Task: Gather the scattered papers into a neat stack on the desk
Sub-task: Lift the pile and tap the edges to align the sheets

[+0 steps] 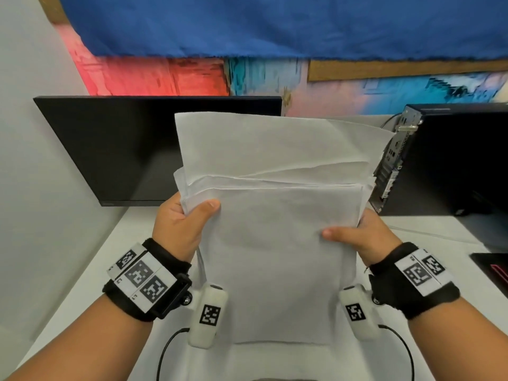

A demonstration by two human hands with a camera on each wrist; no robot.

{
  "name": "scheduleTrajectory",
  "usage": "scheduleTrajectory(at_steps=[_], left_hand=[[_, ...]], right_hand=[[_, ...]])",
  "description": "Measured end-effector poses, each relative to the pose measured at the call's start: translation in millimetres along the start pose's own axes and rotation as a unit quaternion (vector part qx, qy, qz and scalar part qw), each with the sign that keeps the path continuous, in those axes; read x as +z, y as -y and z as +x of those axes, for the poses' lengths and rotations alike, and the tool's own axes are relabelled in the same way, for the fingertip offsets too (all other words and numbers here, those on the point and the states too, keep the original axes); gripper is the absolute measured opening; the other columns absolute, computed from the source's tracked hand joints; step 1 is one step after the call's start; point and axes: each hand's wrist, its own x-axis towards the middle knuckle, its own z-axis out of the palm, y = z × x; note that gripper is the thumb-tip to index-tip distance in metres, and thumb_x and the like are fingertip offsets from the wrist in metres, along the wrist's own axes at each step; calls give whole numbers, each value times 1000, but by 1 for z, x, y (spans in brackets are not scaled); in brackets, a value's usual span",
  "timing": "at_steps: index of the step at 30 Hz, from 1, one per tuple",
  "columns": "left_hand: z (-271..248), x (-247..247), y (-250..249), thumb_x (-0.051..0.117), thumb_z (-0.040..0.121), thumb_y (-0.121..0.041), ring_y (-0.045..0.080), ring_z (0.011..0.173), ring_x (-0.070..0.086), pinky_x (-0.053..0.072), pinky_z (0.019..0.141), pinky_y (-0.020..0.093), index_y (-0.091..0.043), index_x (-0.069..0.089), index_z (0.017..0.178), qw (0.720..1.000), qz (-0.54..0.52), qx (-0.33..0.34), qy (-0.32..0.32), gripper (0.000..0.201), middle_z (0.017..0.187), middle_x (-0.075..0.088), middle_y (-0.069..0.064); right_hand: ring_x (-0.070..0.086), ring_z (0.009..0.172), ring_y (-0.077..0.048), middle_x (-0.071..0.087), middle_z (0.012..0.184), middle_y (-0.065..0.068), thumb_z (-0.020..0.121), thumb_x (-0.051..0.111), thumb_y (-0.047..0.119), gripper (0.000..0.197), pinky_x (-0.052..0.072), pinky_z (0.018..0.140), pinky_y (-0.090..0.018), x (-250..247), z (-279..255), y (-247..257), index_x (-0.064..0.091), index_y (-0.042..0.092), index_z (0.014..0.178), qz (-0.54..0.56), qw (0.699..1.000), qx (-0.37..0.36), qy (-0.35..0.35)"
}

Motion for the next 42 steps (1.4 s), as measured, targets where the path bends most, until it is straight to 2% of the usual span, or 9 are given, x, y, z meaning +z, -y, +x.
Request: scheduleTrajectory(at_steps=[8, 16, 19, 22, 26, 32, 35, 38, 42], left_hand=[[-17, 15, -19, 60, 75, -15, -11, 93, 61, 47, 73, 7, -35, 48, 107, 995, -9, 98, -13, 40, 95, 64, -35], [-10, 17, -29, 61, 75, -20, 2, 111, 58, 50, 90, 21, -35, 30, 126, 983, 9, 177, 39, 62, 119, 59, -24], [0, 17, -36, 62, 77, -32, 19, 112, 59, 50, 93, 35, -39, 45, 120, 980, 19, 195, 31, 46, 119, 60, -1], [7, 17, -36, 55, 78, -35, -1, 89, 63, 51, 79, 18, -35, 58, 94, 983, 44, 180, -7, 16, 91, 69, -19], [11, 16, -34, 50, 75, -36, 12, 77, 59, 48, 72, 30, -38, 61, 74, 990, 9, 130, -45, 11, 76, 65, -13], [12, 21, -36, 43, 81, 5, 0, 94, 64, 49, 80, 17, -29, 42, 108, 987, -49, 155, 22, 43, 100, 67, -6], [13, 20, -36, 52, 83, -15, 1, 100, 62, 49, 84, 20, -33, 47, 111, 985, 7, 173, 20, 34, 107, 63, -8], [12, 18, -35, 51, 79, -35, -3, 87, 63, 50, 77, 16, -33, 56, 94, 987, 58, 149, -15, 16, 89, 68, -24], [14, 18, -37, 46, 79, -24, 17, 87, 64, 53, 77, 33, -30, 57, 83, 992, 59, 101, -53, 14, 85, 67, -12]], right_hand=[[69, 67, 0, 74, 71, 16, 76, 68, -4, 23, 52, 58, -12, 44, -20, 6, 67, 16, 88, 60, 973, -131, -181], [59, 97, 3, 58, 104, 30, 76, 66, -10, 65, 51, 84, -19, 43, -20, 18, 39, 35, 115, -44, 937, -279, -208], [56, 102, -17, 53, 110, 8, 78, 65, 3, 69, 50, 92, -31, 41, -17, 28, 36, 43, 126, -74, 904, -372, -198], [53, 104, -12, 52, 108, 5, 82, 61, 13, 52, 44, 95, -27, 37, -11, 35, 47, 43, 123, -124, 873, -429, -196], [51, 94, 2, 54, 93, -4, 85, 57, 21, 4, 40, 87, -14, 33, -6, 41, 61, 22, 84, -183, 863, -407, -239], [53, 87, 9, 56, 96, 24, 84, 60, 10, 31, 45, 77, -11, 35, -5, 46, 46, 33, 98, -136, 881, -384, -240], [53, 93, -2, 54, 98, 20, 86, 56, 18, 24, 46, 86, -24, 36, -4, 47, 50, 36, 100, -162, 873, -395, -234], [51, 91, -1, 53, 90, 8, 87, 54, 16, 11, 40, 86, -16, 35, 0, 45, 57, 27, 83, -187, 865, -399, -240], [48, 90, 12, 54, 86, 5, 84, 56, 16, 1, 36, 85, -8, 31, 4, 42, 57, 16, 84, -210, 862, -395, -239]])
